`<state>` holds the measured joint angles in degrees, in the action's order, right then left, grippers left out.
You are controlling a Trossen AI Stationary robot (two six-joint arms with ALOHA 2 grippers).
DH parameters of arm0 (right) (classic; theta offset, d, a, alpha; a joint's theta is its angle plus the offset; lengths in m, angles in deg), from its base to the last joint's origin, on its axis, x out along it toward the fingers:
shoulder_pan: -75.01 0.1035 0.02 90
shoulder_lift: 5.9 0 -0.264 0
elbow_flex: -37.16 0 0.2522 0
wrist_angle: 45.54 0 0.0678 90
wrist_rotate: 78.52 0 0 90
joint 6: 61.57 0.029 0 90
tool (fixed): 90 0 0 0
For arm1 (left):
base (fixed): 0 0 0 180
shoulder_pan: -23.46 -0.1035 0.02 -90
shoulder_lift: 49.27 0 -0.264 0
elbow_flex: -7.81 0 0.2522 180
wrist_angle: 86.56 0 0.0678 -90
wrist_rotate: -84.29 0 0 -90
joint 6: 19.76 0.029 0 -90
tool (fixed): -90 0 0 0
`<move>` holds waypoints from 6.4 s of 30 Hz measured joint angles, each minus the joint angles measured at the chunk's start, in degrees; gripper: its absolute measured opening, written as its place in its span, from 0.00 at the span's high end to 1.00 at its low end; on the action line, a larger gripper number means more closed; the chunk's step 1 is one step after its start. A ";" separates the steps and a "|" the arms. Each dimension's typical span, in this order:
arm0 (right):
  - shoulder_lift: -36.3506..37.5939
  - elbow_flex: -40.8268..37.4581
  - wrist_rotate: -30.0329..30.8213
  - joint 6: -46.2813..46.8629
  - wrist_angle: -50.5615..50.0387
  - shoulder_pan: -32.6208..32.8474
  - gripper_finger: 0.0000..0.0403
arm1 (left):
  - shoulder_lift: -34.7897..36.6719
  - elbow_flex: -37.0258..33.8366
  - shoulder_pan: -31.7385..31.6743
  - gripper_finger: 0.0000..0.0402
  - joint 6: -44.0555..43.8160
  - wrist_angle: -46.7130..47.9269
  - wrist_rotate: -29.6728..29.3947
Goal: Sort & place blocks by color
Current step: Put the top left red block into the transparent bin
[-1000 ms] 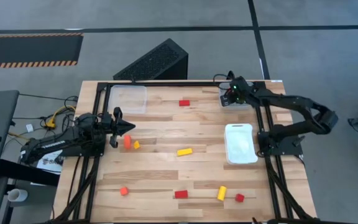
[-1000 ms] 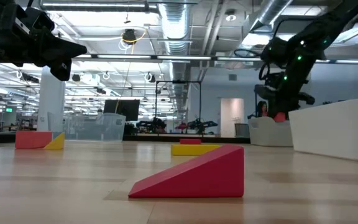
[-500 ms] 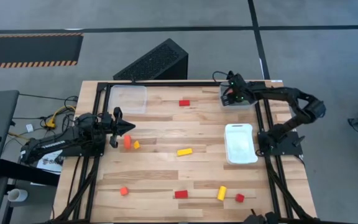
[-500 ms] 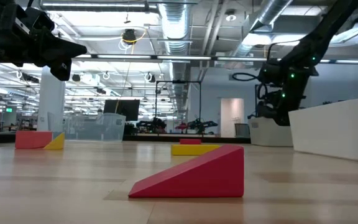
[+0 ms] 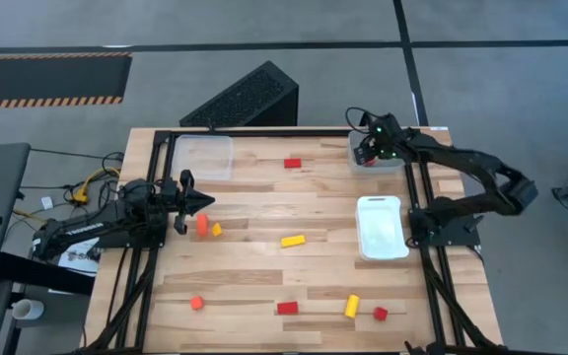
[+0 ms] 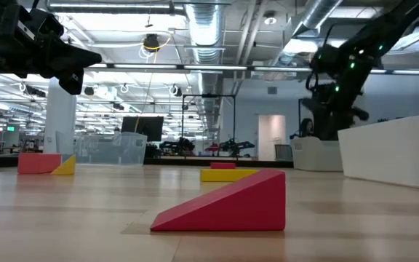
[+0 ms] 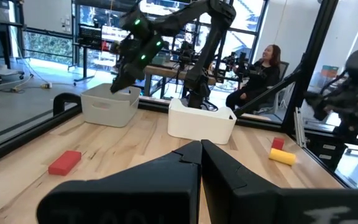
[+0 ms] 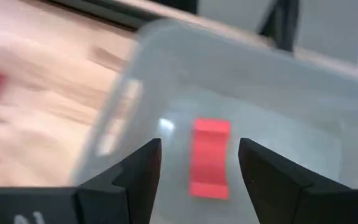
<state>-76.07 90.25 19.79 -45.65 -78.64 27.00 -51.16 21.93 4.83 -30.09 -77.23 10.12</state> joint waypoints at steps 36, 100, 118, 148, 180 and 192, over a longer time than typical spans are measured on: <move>20.97 -20.43 14.18 -4.19 32.01 52.78 0.67 | 0.03 0.00 0.02 1.00 -2.93 -3.48 -1.58; 21.54 -20.46 13.43 -5.02 37.19 54.99 0.68 | -65.59 39.97 -1.09 0.44 20.15 4.45 -19.76; 21.37 -20.46 12.55 -3.94 37.46 54.15 0.68 | -108.32 82.29 -11.67 0.37 37.15 29.25 -17.30; 21.37 -20.46 12.66 -3.82 37.67 54.26 0.69 | -125.61 107.88 -6.85 0.19 41.19 52.90 -9.57; 21.38 -20.46 14.10 -1.18 38.88 52.15 0.69 | -128.13 102.62 -12.15 0.36 42.07 45.44 -8.83; 21.37 -20.46 14.08 -0.79 37.87 52.10 0.69 | -129.70 104.74 -12.11 0.36 46.64 49.76 -14.62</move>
<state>-54.70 69.79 33.87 -46.43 -40.76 79.09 -180.86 126.67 -7.28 16.55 -27.47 -4.50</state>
